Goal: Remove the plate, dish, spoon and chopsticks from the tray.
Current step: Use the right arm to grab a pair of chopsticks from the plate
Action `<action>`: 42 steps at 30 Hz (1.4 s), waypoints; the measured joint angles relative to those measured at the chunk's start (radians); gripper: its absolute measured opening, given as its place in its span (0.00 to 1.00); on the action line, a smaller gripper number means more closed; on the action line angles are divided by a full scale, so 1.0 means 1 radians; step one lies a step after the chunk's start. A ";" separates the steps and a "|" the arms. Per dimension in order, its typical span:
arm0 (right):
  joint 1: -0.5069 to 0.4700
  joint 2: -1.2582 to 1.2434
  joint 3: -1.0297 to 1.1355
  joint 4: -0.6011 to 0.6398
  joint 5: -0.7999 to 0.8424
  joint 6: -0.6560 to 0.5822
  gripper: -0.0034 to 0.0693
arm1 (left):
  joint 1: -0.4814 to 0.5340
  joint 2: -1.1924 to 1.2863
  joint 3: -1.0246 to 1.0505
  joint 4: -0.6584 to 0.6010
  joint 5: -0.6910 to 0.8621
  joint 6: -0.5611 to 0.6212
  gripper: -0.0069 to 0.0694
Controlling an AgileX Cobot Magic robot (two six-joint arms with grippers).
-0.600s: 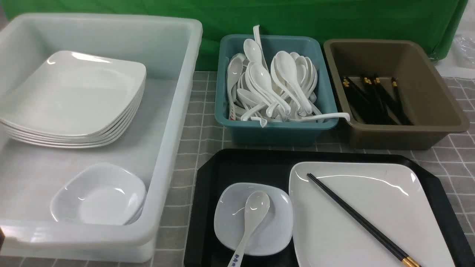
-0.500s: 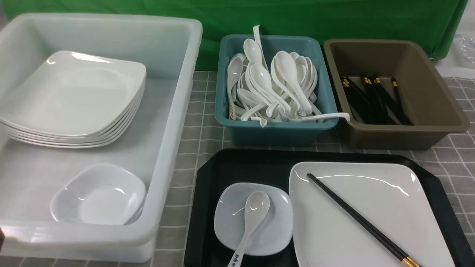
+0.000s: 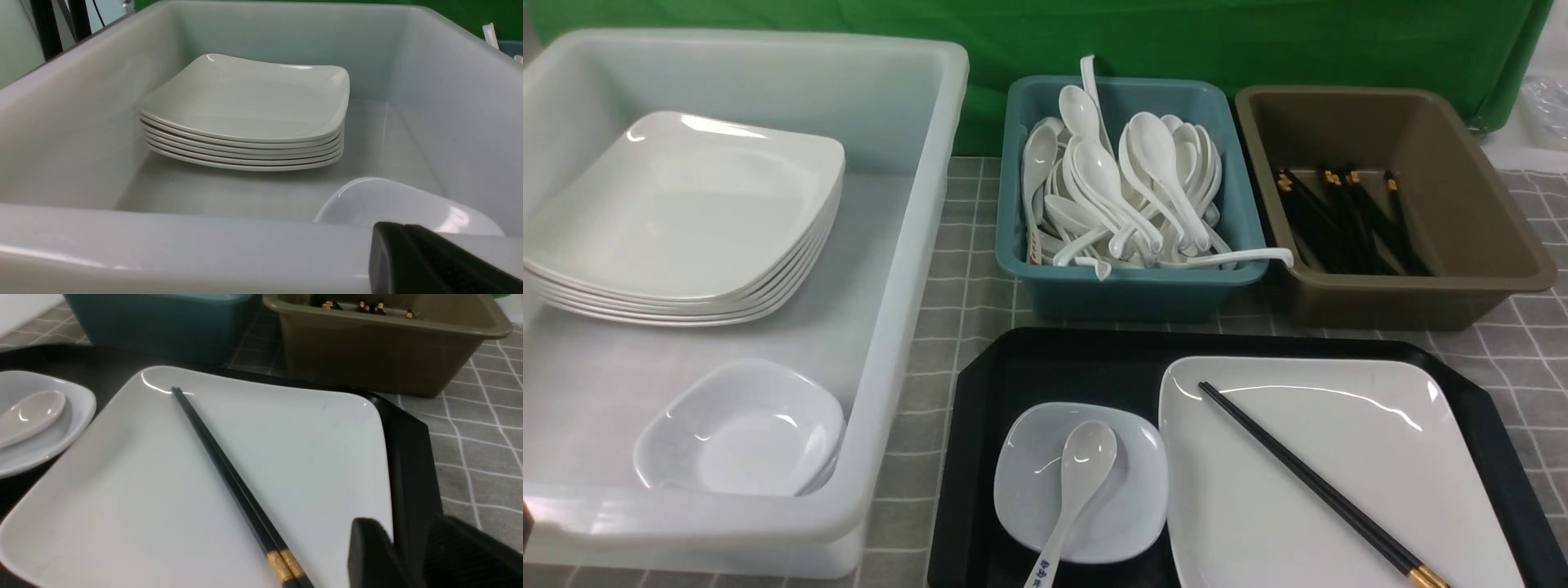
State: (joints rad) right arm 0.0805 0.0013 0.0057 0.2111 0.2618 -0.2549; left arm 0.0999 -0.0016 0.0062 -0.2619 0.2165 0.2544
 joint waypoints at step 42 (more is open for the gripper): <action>0.000 0.000 0.000 0.000 -0.001 0.000 0.38 | -0.157 0.534 -0.565 -0.416 0.356 0.147 0.11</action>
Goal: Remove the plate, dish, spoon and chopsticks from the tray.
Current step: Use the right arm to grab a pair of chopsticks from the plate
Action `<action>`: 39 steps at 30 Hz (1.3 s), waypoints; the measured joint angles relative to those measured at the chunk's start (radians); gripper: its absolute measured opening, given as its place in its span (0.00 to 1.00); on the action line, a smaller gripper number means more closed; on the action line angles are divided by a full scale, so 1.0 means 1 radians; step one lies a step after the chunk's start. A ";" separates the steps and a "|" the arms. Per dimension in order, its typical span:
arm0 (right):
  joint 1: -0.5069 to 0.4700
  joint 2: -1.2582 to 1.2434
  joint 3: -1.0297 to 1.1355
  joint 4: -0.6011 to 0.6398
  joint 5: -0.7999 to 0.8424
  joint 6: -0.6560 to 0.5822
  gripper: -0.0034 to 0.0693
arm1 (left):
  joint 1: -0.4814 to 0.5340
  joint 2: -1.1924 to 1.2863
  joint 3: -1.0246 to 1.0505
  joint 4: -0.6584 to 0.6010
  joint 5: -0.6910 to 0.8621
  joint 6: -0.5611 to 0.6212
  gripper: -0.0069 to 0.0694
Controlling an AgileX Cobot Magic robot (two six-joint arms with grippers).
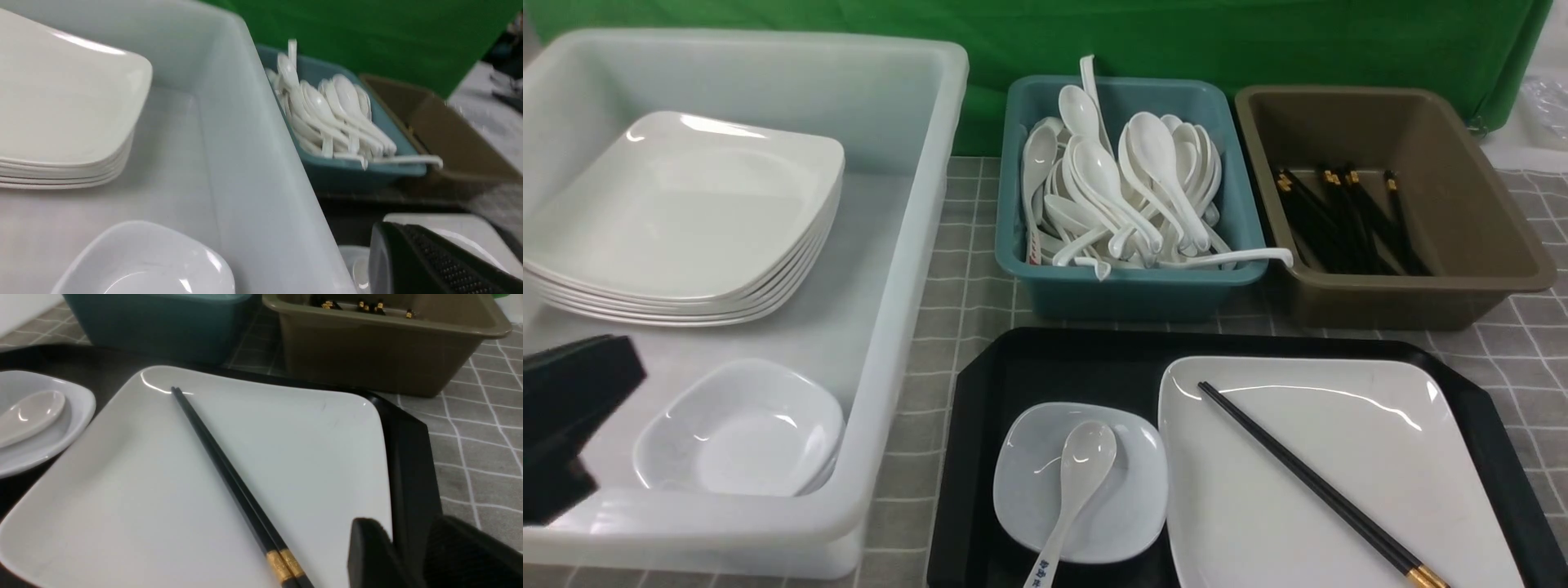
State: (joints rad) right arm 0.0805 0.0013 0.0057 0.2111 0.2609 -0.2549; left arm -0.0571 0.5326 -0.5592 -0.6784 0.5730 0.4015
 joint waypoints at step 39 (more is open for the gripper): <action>0.196 1.473 -0.883 -0.025 0.470 -0.078 0.56 | -0.483 -0.020 -0.061 0.199 -0.056 0.026 0.11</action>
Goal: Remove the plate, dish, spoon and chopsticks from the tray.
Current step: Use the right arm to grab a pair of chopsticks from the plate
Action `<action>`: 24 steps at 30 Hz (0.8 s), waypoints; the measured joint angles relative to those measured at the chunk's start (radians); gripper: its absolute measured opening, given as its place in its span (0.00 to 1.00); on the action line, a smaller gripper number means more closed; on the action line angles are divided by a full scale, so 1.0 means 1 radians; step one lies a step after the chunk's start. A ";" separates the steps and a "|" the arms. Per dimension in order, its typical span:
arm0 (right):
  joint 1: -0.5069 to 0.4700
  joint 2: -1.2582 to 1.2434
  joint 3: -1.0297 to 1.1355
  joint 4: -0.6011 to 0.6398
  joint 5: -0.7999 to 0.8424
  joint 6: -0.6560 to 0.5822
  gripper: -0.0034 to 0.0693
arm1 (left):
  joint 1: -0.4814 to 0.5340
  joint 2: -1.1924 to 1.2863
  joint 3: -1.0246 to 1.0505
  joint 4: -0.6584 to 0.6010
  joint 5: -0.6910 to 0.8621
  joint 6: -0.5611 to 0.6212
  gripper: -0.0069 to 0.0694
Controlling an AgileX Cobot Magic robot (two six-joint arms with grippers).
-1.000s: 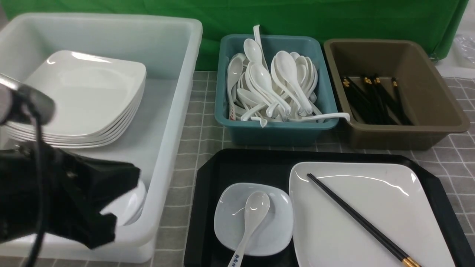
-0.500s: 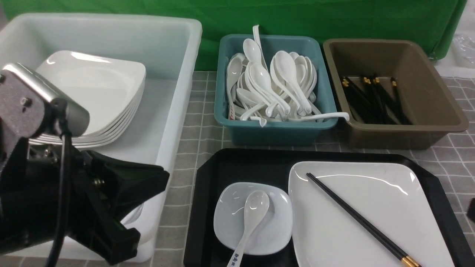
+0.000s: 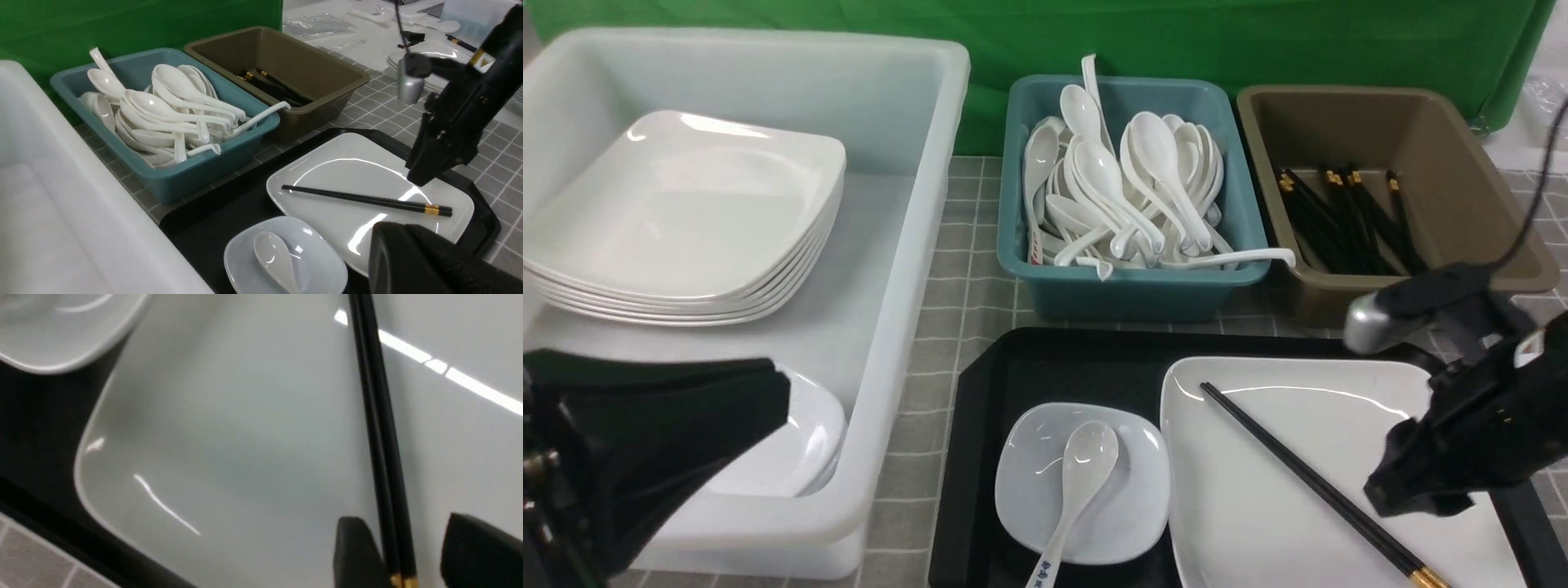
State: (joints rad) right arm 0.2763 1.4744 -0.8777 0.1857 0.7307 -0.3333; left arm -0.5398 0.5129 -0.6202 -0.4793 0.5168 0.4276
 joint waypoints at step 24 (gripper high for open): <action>0.050 0.244 -0.047 -0.151 -0.062 0.021 0.25 | 0.000 -0.037 0.025 -0.007 0.005 -0.004 0.11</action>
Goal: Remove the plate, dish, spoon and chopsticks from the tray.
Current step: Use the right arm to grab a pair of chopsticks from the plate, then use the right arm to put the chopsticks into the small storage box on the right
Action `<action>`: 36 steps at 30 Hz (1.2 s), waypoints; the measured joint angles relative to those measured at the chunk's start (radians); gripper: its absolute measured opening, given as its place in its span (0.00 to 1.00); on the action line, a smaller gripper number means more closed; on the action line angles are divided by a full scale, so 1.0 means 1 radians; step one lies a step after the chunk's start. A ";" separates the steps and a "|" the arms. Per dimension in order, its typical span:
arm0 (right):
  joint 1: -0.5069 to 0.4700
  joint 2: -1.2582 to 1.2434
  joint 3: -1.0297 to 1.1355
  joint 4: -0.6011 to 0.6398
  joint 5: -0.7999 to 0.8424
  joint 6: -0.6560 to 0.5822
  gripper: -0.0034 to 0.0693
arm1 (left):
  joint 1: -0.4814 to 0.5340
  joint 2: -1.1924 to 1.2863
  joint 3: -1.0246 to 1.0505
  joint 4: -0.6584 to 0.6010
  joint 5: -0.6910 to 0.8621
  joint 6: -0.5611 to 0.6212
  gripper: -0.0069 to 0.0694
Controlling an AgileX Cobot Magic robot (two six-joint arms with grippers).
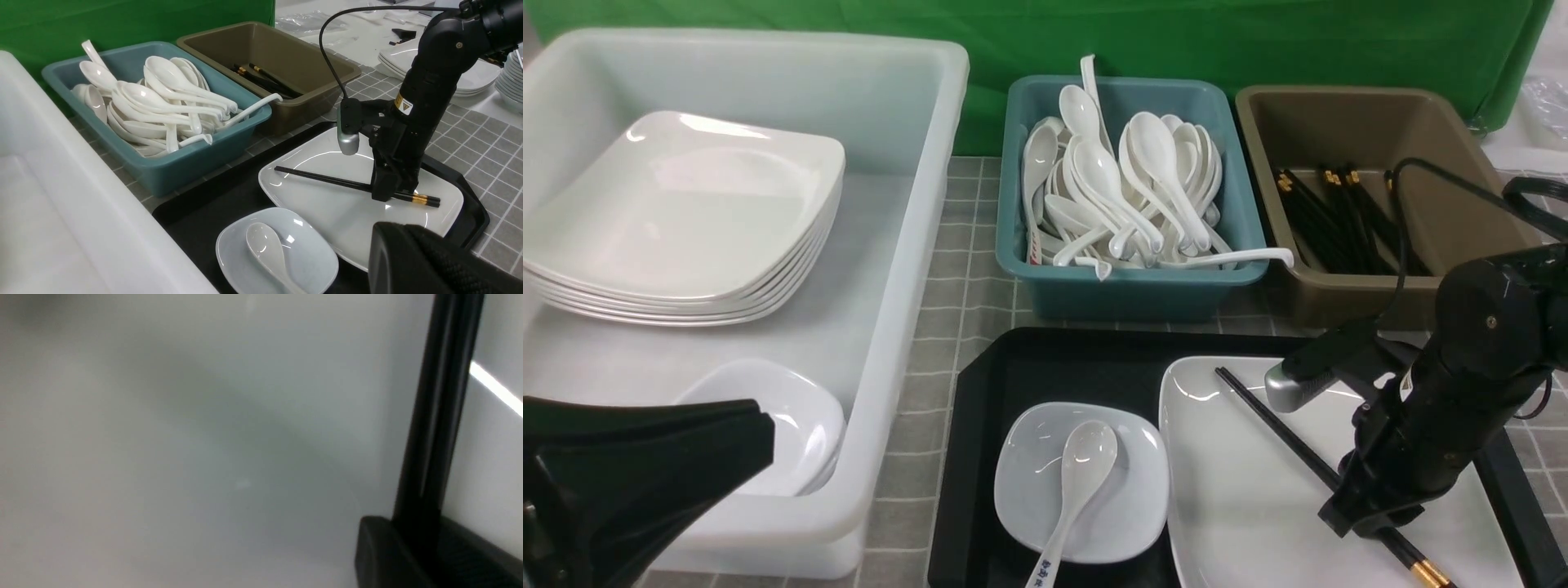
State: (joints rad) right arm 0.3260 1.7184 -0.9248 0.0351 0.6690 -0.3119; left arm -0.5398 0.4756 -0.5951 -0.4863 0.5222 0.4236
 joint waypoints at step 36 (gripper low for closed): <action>-0.335 0.274 -0.876 0.194 -0.026 0.182 0.60 | 0.000 0.000 0.003 0.077 -0.213 0.015 0.11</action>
State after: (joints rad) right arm -0.0089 1.9920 -1.8005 0.2287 0.6430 -0.1299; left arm -0.5398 0.4756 -0.5921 -0.4090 0.3088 0.4383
